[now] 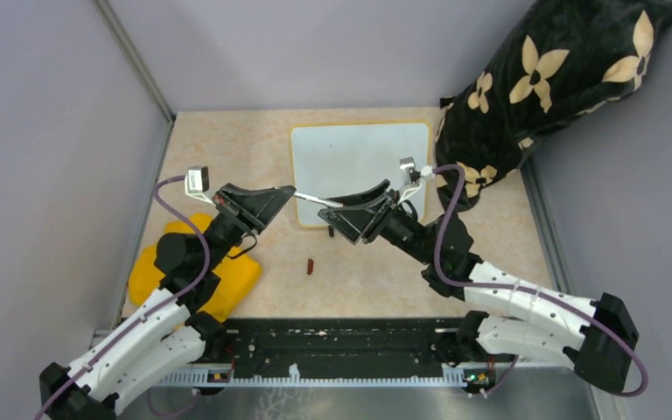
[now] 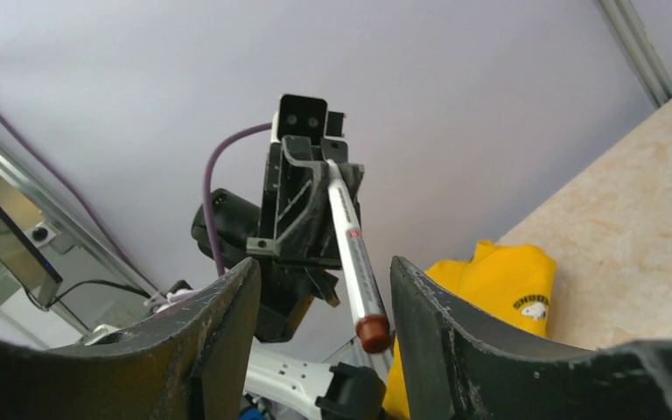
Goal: Write a sentence on the whiteboard
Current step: Adjust the whiteboard marker.
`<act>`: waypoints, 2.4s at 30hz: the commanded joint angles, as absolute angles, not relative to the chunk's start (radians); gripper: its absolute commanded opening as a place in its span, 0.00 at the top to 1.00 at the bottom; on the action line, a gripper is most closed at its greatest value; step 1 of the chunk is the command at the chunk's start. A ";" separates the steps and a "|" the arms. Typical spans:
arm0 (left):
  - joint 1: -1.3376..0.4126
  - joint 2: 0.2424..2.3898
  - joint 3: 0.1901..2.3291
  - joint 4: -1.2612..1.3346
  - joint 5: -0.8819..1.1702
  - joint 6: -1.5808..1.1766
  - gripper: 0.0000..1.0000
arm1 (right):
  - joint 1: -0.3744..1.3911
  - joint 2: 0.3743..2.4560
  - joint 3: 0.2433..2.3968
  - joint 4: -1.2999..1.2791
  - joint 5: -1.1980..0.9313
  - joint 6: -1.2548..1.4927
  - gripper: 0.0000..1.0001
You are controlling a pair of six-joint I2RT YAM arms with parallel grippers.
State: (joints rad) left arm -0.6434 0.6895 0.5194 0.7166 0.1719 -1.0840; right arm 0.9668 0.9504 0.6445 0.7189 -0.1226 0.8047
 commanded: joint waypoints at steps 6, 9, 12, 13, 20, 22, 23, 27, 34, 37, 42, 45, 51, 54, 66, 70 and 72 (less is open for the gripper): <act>-0.644 0.692 0.537 0.733 0.111 -1.137 1.00 | 0.974 1.049 0.754 0.920 -0.153 0.859 0.58; -0.644 0.690 0.540 0.722 0.086 -1.141 1.00 | 0.974 1.064 0.761 0.935 -0.155 0.868 0.60; -0.643 0.694 0.548 0.705 0.082 -1.138 1.00 | 0.974 1.072 0.762 0.939 -0.152 0.878 0.63; -0.644 0.696 0.546 0.707 0.083 -1.140 1.00 | 0.974 1.073 0.762 0.939 -0.153 0.880 0.65; -0.643 0.703 0.554 0.671 0.105 -1.136 1.00 | 0.974 1.078 0.769 0.924 -0.153 0.887 0.68; -0.644 0.700 0.560 0.656 0.107 -1.130 1.00 | 0.974 1.076 0.770 0.914 -0.145 0.887 0.68; -0.643 0.699 0.560 0.655 0.107 -1.130 1.00 | 0.974 1.075 0.771 0.908 -0.142 0.887 0.68; -0.643 0.700 0.563 0.649 0.115 -1.126 1.00 | 0.974 1.077 0.776 0.895 -0.140 0.889 0.68; -0.644 0.704 0.556 0.644 0.129 -1.133 1.00 | 0.974 1.080 0.773 0.890 -0.132 0.885 0.65; -0.643 0.704 0.551 0.644 0.130 -1.138 1.00 | 0.973 1.081 0.769 0.893 -0.122 0.885 0.64; -0.643 0.700 0.540 0.646 0.133 -1.142 1.00 | 0.974 1.081 0.766 0.892 -0.105 0.884 0.65; -0.643 0.696 0.536 0.641 0.134 -1.144 1.00 | 0.974 1.081 0.765 0.890 -0.098 0.885 0.65; -0.644 0.671 0.523 0.627 0.121 -1.143 1.00 | 0.974 1.080 0.753 0.887 -0.076 0.885 0.65; -0.643 0.664 0.519 0.626 0.116 -1.143 1.00 | 0.974 1.083 0.751 0.887 -0.075 0.887 0.64; -0.643 0.664 0.520 0.620 0.105 -1.132 1.00 | 0.974 1.097 0.759 0.887 -0.117 0.895 0.71; -0.643 0.667 0.517 0.620 0.105 -1.132 1.00 | 0.974 1.094 0.753 0.887 -0.113 0.895 0.78; -0.643 0.669 0.517 0.620 0.107 -1.131 1.00 | 0.974 1.094 0.753 0.890 -0.113 0.896 0.84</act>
State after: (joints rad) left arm -0.6434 0.6701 0.5282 0.6281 0.1154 -1.1496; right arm 0.9665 1.0901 0.7094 0.8246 -0.0834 0.8860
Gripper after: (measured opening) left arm 0.030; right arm 0.212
